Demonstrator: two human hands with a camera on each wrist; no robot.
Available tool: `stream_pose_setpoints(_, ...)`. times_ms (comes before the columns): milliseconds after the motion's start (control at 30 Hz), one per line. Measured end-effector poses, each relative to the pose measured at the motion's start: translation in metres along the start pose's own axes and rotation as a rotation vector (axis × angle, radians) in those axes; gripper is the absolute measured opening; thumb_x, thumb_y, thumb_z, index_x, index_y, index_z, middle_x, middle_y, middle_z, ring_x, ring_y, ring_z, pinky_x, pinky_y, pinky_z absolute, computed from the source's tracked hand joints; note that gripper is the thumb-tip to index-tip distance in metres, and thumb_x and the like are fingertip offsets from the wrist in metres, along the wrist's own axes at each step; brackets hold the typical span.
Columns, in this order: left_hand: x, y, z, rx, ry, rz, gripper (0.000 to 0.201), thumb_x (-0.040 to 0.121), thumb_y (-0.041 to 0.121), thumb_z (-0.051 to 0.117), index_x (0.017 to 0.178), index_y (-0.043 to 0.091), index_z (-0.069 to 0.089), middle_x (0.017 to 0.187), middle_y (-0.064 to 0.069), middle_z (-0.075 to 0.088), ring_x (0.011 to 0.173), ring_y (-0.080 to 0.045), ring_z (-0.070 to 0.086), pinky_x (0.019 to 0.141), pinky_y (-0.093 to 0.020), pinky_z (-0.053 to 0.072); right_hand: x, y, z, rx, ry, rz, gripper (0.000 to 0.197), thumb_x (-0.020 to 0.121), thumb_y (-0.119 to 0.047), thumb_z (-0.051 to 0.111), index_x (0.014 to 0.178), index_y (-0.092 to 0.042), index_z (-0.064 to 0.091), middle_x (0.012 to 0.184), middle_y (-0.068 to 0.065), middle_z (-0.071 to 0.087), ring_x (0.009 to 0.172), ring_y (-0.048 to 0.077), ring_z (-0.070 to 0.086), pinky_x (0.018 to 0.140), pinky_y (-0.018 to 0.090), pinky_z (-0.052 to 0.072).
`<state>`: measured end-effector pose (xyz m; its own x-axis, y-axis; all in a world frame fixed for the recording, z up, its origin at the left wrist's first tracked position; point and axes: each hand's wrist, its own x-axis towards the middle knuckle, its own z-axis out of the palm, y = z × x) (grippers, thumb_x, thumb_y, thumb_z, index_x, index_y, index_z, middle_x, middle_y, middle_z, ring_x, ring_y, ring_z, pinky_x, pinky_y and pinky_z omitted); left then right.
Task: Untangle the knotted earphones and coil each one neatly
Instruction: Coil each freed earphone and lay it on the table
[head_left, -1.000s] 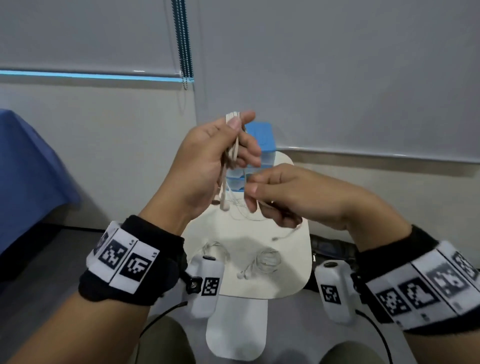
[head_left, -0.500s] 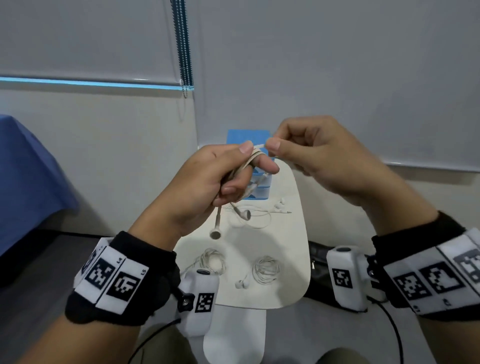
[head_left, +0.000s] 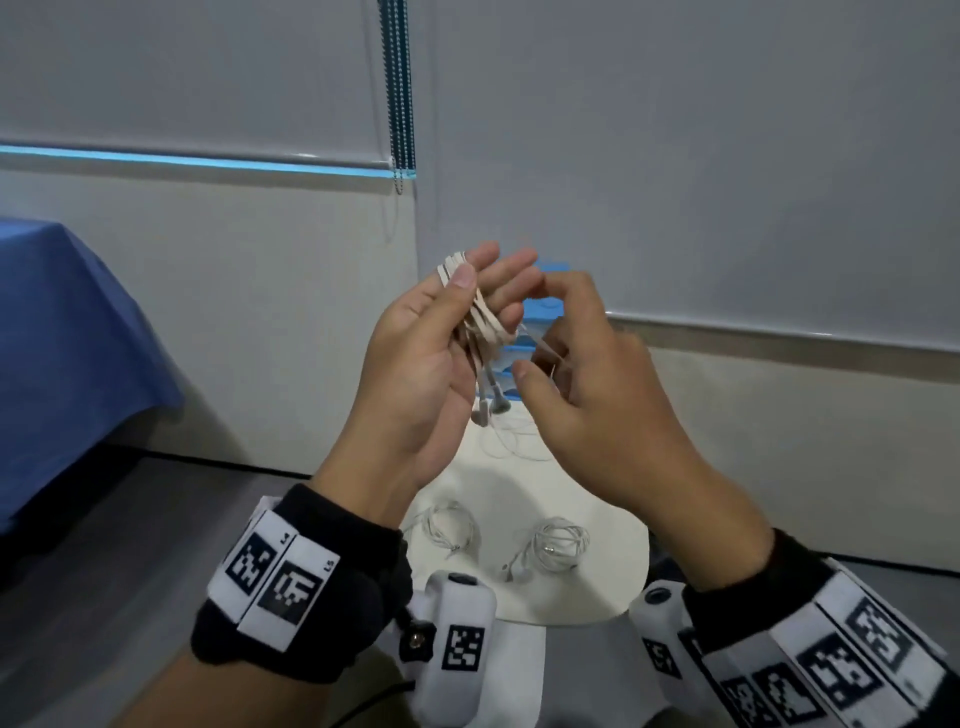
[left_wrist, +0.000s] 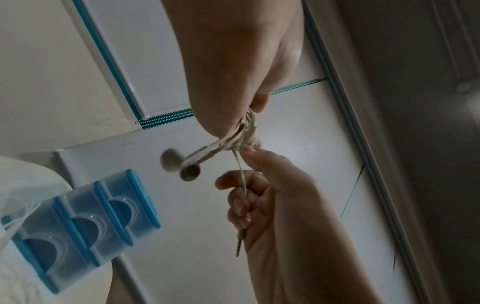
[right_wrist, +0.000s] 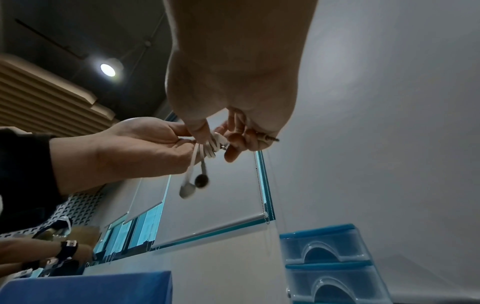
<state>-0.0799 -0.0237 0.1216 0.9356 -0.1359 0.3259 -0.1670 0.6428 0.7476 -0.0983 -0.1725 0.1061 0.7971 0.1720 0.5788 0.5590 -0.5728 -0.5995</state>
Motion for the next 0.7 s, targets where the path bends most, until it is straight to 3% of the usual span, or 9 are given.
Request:
stream_pose_setpoints(100, -0.004, -0.002, -0.003, -0.069, 0.007, -0.014, 0.039, 0.112, 0.019, 0.036, 0.142, -0.003, 0.048, 0.132, -0.016, 0.069, 0.121, -0.021, 0.068, 0.098, -0.026, 0.055, -0.004, -0.001, 0.005, 0.04, 0.036, -0.016, 0.04, 0.093, -0.014, 0.066, 0.126, -0.023, 0.045, 0.064, -0.016, 0.057, 0.057, 0.007, 0.056, 0.056, 0.012, 0.037)
stream_pose_setpoints(200, -0.005, -0.001, -0.003, -0.113, -0.025, -0.035, 0.046, 0.113, 0.029, 0.03, 0.144, 0.001, 0.047, 0.134, -0.013, 0.068, 0.125, -0.021, 0.066, 0.104, -0.029, 0.053, -0.006, -0.004, 0.006, 0.314, 0.036, 0.079, 0.028, 0.096, -0.018, 0.06, 0.12, -0.025, 0.046, 0.066, 0.001, 0.059, 0.055, 0.012, 0.05, 0.062, 0.03, 0.046)
stream_pose_setpoints(267, -0.003, 0.0, -0.002, -0.106, -0.036, -0.025, 0.05, 0.112, 0.035, 0.03, 0.141, 0.002, 0.052, 0.122, -0.009, 0.074, 0.111, -0.015, 0.071, 0.094, -0.025, 0.055, 0.001, -0.004, 0.003, 0.582, 0.058, 0.273, 0.017, 0.104, -0.023, 0.05, 0.121, -0.024, 0.049, 0.07, 0.011, 0.064, 0.054, 0.011, 0.049, 0.06, 0.029, 0.041)
stream_pose_setpoints(333, 0.0, 0.001, 0.001, -0.11, -0.037, -0.014, 0.051, 0.111, 0.039, 0.034, 0.135, 0.002, 0.059, 0.093, -0.002, 0.073, 0.081, -0.01, 0.069, 0.078, -0.021, 0.055, 0.01, -0.006, -0.002, 0.709, 0.025, 0.423, 0.024, 0.11, -0.031, 0.039, 0.121, -0.021, 0.057, 0.065, 0.012, 0.061, 0.049, 0.012, 0.041, 0.056, 0.028, 0.031)
stream_pose_setpoints(433, 0.005, -0.002, 0.003, -0.046, -0.047, 0.023, 0.048, 0.11, 0.04, 0.037, 0.118, 0.005, 0.068, 0.058, 0.007, 0.045, 0.047, -0.004, 0.041, 0.058, -0.019, 0.036, 0.018, -0.01, -0.005, 0.662, -0.104, 0.443, 0.043, 0.111, -0.038, 0.034, 0.115, -0.006, 0.063, 0.055, 0.006, 0.05, 0.044, 0.008, 0.038, 0.051, 0.023, 0.026)
stream_pose_setpoints(467, 0.007, -0.004, 0.002, -0.001, -0.055, 0.043, 0.045, 0.11, 0.039, 0.039, 0.111, 0.007, 0.071, 0.053, 0.009, 0.037, 0.043, -0.004, 0.032, 0.056, -0.02, 0.028, 0.018, -0.011, -0.005, 0.644, -0.138, 0.423, 0.046, 0.111, -0.036, 0.035, 0.111, 0.001, 0.061, 0.054, 0.005, 0.047, 0.043, 0.007, 0.038, 0.049, 0.022, 0.028)
stream_pose_setpoints(533, 0.01, -0.007, 0.0, 0.071, -0.076, 0.066, 0.039, 0.109, 0.032, 0.043, 0.099, 0.009, 0.073, 0.048, 0.01, 0.028, 0.04, -0.005, 0.023, 0.051, -0.021, 0.024, 0.017, -0.011, -0.004, 0.661, -0.176, 0.4, 0.046, 0.111, -0.033, 0.036, 0.105, 0.008, 0.055, 0.054, 0.007, 0.045, 0.042, 0.01, 0.035, 0.046, 0.019, 0.031)
stream_pose_setpoints(700, 0.017, -0.01, -0.003, 0.112, -0.139, 0.06, 0.039, 0.109, 0.029, 0.042, 0.089, 0.012, 0.071, 0.044, 0.012, 0.027, 0.036, -0.004, 0.022, 0.047, -0.025, 0.019, 0.013, -0.008, -0.009, 0.61, -0.151, 0.298, 0.038, 0.111, -0.03, 0.039, 0.109, 0.003, 0.056, 0.066, 0.01, 0.05, 0.052, 0.012, 0.039, 0.048, 0.023, 0.029)
